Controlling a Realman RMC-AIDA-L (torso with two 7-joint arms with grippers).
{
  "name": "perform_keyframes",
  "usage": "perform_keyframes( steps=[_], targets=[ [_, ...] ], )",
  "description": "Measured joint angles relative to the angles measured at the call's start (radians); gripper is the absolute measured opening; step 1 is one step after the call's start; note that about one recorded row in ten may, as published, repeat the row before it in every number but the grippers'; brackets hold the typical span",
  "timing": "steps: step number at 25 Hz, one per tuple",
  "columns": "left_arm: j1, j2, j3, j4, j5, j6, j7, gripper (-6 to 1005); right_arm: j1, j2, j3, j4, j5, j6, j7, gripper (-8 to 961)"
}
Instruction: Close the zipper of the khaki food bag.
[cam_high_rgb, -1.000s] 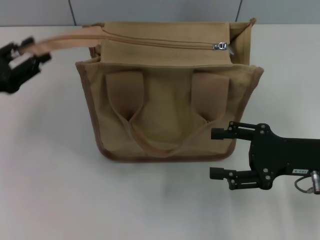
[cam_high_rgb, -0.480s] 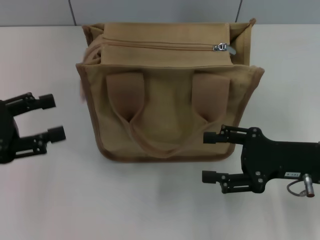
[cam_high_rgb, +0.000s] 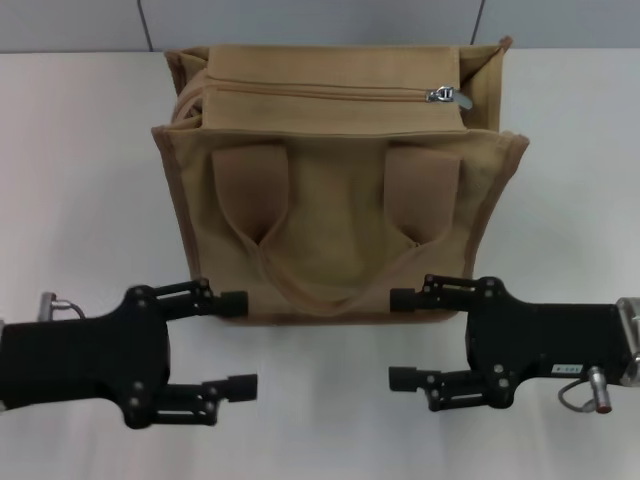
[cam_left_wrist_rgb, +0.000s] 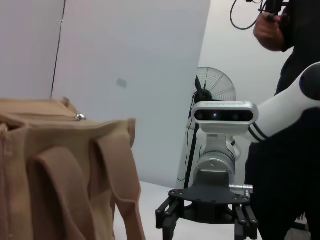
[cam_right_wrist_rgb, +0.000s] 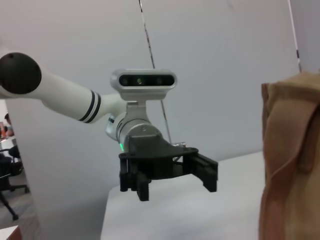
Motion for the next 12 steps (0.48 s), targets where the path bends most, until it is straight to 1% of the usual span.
perform_keyframes(
  steps=[5,12],
  targets=[
    [-0.001,-0.003,0.007,-0.028,0.001,-0.016,0.034,808,0.009,0.001,-0.025,0.017,0.0,0.01,-0.003,800],
    [0.005,0.003,0.009,-0.03,0.002,-0.013,0.029,808,0.012,0.001,-0.026,0.026,0.0,0.01,-0.016,800]
  ],
)
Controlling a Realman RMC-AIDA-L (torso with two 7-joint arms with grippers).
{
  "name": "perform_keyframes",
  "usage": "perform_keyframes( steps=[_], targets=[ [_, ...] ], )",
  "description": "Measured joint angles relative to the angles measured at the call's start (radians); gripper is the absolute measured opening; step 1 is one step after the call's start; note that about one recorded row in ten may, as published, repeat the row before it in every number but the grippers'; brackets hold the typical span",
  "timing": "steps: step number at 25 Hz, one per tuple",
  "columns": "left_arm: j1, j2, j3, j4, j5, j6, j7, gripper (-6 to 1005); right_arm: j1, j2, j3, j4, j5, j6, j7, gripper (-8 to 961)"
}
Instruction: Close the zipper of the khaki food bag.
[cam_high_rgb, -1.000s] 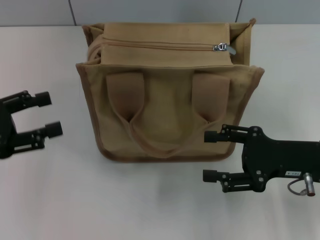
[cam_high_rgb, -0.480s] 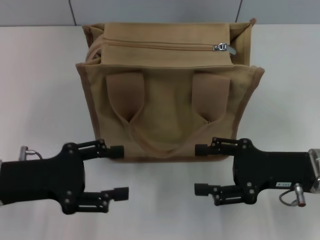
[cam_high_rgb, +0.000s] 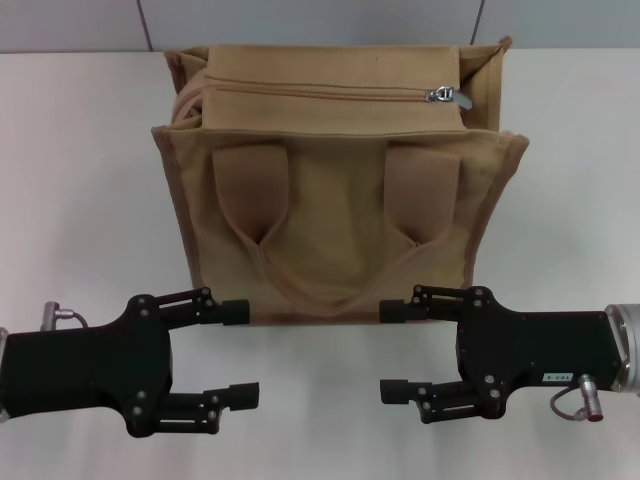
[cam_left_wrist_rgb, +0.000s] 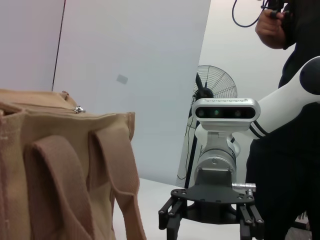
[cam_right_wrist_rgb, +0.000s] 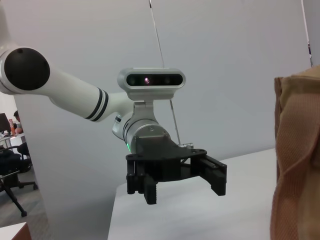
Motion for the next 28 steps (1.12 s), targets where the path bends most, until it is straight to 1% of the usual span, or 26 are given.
perform_keyframes(
  steps=[15,28],
  targets=[
    [-0.001,0.002,0.006,0.0,0.009,0.002,-0.003,808,-0.003,0.001,0.001,0.0,0.005,-0.002,-0.001,800],
    [-0.006,-0.003,0.006,-0.002,0.023,-0.001,-0.003,808,0.001,0.002,0.005,0.011,0.005,-0.002,-0.007,801]
  ],
)
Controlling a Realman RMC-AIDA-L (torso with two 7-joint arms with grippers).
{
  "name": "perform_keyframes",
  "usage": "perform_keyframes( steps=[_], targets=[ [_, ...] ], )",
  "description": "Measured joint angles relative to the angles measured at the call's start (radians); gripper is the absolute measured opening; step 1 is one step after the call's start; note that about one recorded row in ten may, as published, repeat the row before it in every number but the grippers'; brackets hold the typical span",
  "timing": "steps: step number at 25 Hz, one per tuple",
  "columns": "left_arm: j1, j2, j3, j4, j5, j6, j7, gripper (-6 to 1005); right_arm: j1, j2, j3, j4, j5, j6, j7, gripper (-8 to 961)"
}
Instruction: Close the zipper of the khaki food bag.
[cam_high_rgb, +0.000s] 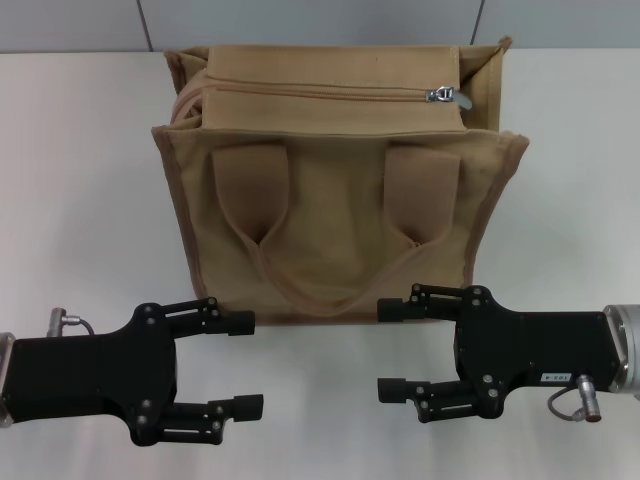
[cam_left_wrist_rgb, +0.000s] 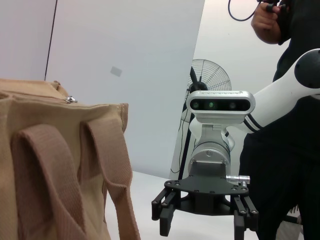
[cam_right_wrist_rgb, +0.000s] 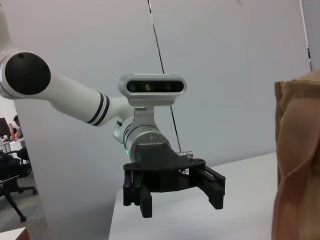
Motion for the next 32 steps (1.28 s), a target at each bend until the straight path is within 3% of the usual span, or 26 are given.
perform_keyframes(
  steps=[32],
  targets=[
    [0.0,-0.003,0.0,0.0,0.002,-0.004,0.0,808,0.002,0.001,0.005,0.009,0.0,-0.002,-0.003,801]
  ],
)
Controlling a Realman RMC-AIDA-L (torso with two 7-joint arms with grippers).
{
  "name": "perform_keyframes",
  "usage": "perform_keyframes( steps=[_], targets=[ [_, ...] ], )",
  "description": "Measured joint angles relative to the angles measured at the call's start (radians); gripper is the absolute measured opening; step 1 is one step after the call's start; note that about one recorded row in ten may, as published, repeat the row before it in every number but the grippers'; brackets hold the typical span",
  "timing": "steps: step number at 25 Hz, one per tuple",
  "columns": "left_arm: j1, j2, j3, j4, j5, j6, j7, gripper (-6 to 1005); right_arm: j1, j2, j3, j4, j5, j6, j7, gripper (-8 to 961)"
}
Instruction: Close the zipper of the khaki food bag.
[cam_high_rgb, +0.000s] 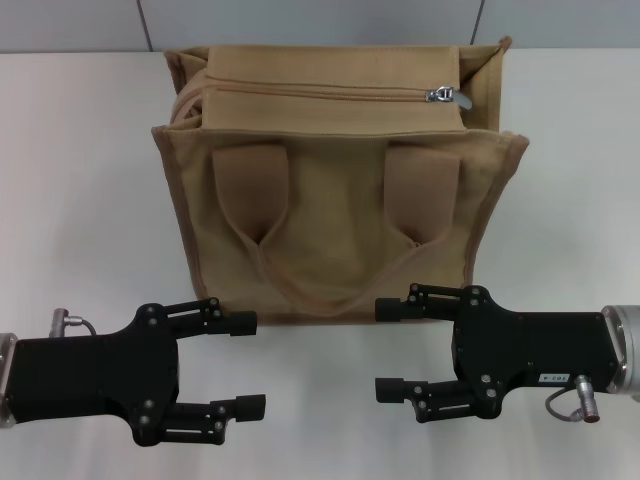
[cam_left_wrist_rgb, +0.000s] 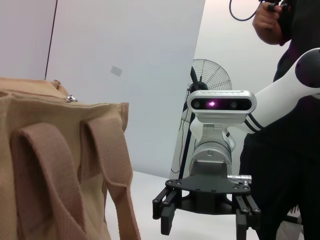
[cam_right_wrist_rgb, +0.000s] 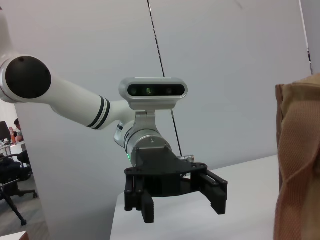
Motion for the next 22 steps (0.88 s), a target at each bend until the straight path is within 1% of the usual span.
perform_keyframes(
  steps=[14,22],
  targets=[
    [0.0,-0.001,0.0,-0.006,0.0,0.002,0.0,808,0.001,0.0,0.0,0.001,0.001,-0.005,-0.01,801],
    [-0.003,0.005,0.0,-0.024,0.0,0.002,0.0,808,0.002,0.001,0.0,0.002,0.001,-0.007,-0.016,800]
  ],
)
